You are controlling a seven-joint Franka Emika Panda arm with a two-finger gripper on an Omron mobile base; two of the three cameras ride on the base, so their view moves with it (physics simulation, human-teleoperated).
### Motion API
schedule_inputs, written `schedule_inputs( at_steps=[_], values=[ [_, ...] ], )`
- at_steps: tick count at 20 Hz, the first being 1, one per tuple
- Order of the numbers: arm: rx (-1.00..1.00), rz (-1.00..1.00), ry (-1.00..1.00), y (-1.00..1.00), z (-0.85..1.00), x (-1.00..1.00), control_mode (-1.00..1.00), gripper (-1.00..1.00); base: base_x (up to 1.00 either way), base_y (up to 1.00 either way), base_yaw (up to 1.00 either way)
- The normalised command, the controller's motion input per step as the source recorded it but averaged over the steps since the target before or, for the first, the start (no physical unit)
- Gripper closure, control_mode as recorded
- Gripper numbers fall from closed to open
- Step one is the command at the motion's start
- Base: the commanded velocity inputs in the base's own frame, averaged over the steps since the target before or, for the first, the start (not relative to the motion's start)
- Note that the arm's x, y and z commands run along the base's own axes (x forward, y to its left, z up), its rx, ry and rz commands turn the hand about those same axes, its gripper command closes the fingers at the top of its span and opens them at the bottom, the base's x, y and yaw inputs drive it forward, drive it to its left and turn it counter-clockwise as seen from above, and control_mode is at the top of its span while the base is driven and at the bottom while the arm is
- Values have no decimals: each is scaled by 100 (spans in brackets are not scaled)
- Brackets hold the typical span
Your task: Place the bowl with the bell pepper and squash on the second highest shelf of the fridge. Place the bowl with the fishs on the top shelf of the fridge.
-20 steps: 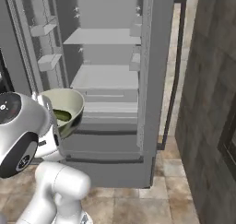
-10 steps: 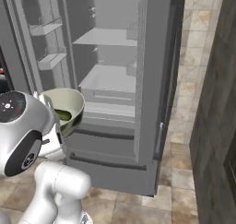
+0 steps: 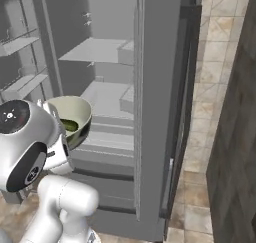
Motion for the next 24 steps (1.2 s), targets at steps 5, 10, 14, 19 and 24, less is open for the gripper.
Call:
schedule_inputs(
  at_steps=[5,10,14,19,24],
  values=[
    [0,0,0,0,0,0,100,100,75,0,0],
    [0,0,0,0,0,0,100,100,63,2,0],
    [0,0,0,0,0,0,100,100,61,1,0],
    [-1,0,1,1,-26,45,-100,100,27,1,0],
    [-2,0,3,0,-50,89,-100,100,0,0,0]
  ],
)
